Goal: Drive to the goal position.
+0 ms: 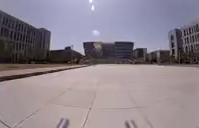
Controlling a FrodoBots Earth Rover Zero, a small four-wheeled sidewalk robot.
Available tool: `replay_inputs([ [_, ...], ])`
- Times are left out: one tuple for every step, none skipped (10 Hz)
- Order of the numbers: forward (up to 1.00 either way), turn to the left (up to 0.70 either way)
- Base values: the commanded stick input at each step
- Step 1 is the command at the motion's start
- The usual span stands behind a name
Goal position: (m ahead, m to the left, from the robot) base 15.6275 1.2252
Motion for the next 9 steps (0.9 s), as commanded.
replay_inputs([
  [1.00, 0.00],
  [1.00, 0.00],
  [1.00, 0.00],
  [1.00, 0.00],
  [1.00, 0.00],
  [1.00, 0.00],
  [1.00, 0.00],
  [1.00, 0.00],
  [1.00, 0.00],
])
